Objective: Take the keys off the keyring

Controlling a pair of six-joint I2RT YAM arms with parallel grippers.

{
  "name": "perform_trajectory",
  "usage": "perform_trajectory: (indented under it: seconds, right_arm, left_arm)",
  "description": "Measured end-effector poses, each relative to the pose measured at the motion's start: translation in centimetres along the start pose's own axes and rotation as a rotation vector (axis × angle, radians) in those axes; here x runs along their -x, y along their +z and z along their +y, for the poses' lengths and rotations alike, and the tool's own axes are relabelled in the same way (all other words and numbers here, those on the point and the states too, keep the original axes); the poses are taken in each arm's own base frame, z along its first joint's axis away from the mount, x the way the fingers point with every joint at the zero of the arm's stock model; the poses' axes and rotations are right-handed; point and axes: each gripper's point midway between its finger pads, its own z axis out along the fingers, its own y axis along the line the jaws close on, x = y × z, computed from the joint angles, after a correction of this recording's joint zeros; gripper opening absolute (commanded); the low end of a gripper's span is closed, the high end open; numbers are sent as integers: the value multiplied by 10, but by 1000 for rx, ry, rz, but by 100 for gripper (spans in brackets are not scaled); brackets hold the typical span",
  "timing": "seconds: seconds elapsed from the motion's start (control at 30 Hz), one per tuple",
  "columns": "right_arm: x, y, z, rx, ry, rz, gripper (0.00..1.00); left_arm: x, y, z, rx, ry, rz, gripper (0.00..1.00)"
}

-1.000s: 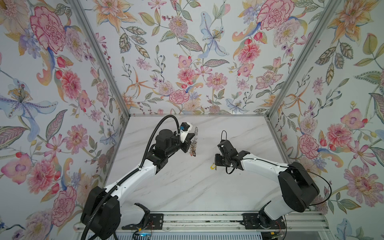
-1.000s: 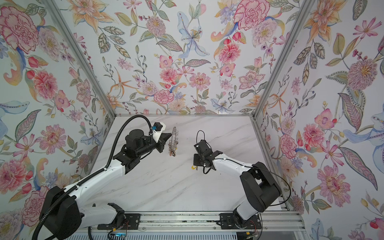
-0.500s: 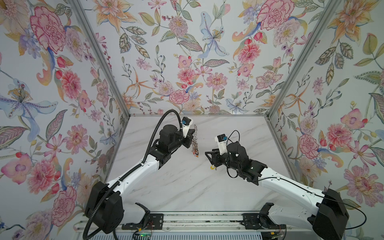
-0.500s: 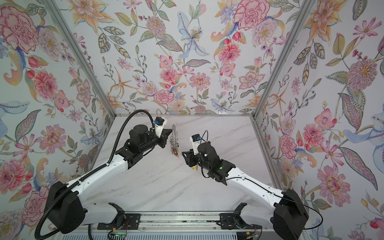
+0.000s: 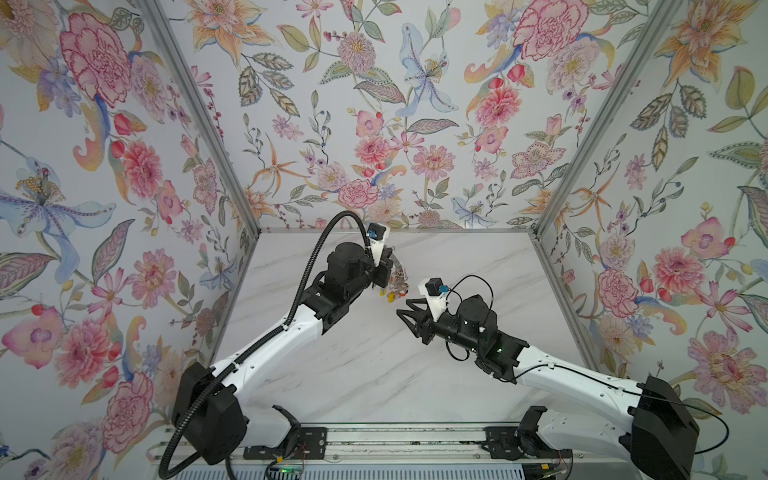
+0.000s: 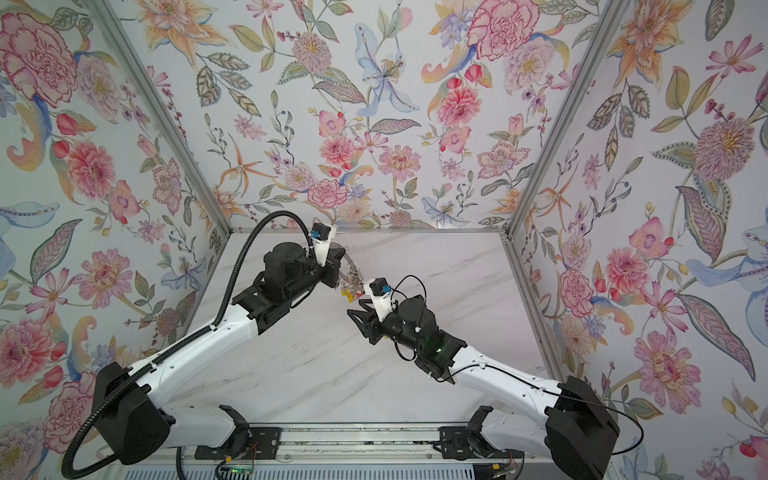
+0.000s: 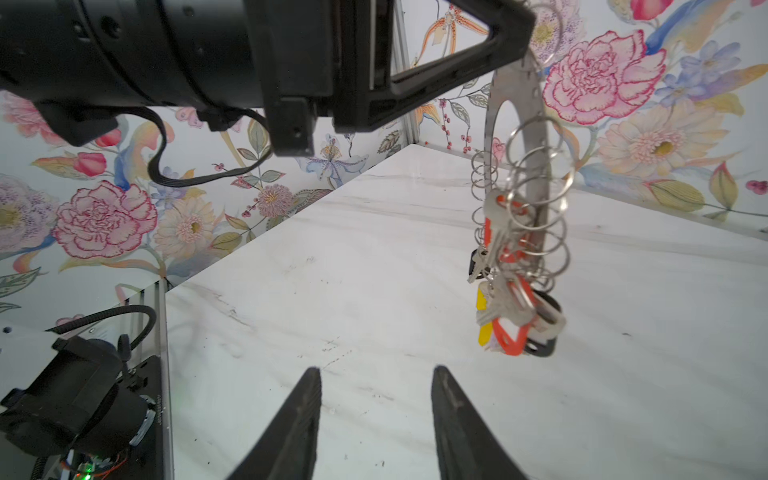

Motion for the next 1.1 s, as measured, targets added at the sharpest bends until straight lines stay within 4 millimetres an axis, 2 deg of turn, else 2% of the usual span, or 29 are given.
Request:
perform_trajectory:
  seconds: [0.27,0.47,0.67,1.1]
  right_arm:
    - [3,15,-6,-18,-81,-48,40]
    - [8,16,-31,-123,-102,-65,40]
    - [24,17,-53,-168,-96,-116,38]
    - [36,31,-67,-147,-70,-141,37]
  left_arm:
    - [11,-3,-13,17,-10,-14,0]
    - [12,-6,-16,30,-9,-13,0]
    - [15,-10,-19,34,-8,-20,0]
    - [22,-18,-29,15,-9,-40,0]
